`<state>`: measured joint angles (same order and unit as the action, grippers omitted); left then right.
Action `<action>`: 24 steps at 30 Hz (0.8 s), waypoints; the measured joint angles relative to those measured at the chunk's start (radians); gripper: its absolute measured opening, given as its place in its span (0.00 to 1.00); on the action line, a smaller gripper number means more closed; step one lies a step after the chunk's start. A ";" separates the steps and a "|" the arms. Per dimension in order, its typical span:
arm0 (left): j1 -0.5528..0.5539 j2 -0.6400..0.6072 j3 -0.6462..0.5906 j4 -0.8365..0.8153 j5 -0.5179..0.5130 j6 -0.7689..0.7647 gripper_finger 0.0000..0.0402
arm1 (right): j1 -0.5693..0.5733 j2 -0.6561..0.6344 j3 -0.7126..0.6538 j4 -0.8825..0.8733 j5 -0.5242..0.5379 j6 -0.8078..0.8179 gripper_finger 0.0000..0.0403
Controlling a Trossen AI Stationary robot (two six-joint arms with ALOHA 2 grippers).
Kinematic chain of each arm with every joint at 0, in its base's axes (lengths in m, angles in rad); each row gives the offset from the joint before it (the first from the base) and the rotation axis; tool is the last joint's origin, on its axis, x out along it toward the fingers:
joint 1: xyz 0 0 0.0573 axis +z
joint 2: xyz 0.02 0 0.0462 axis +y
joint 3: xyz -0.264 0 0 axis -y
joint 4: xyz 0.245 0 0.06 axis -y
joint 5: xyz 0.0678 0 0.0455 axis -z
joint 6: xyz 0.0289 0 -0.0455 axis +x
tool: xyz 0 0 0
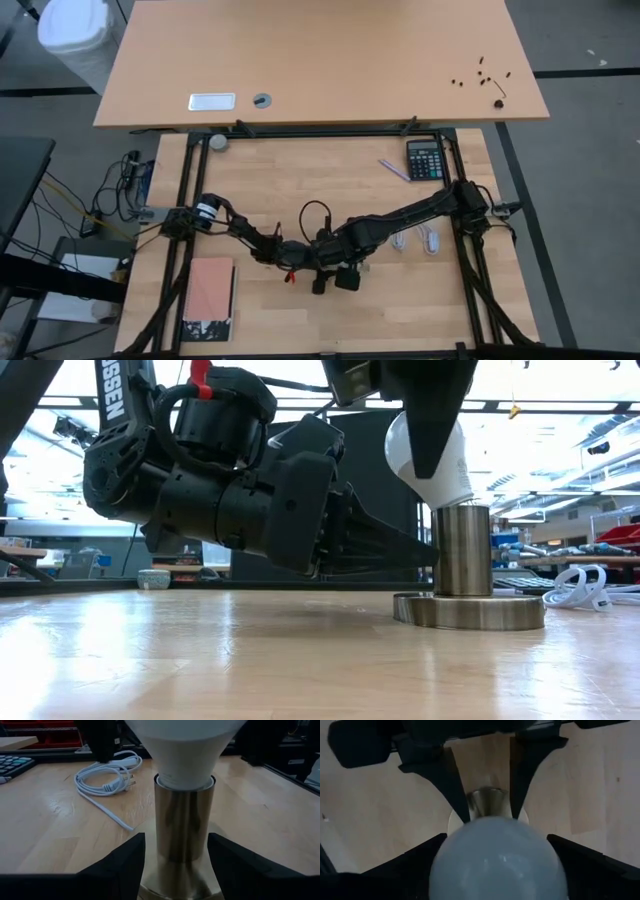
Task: Screw lightbulb
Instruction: Insert the lightbulb on the lamp
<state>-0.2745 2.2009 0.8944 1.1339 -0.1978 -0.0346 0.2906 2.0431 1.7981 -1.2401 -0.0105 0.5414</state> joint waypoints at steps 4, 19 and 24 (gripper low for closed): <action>0.000 0.000 0.000 0.000 0.000 0.001 0.55 | -0.005 0.002 0.000 0.026 -0.005 -0.017 0.86; 0.000 0.000 0.000 -0.003 0.000 0.003 0.55 | -0.011 0.002 0.000 -0.048 0.005 -0.018 0.75; 0.000 0.000 0.000 -0.003 0.000 0.003 0.55 | -0.011 0.002 0.000 -0.048 0.003 -0.014 0.66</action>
<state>-0.2745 2.2013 0.8944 1.1313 -0.1978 -0.0311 0.2794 2.0449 1.7981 -1.2877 -0.0075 0.5270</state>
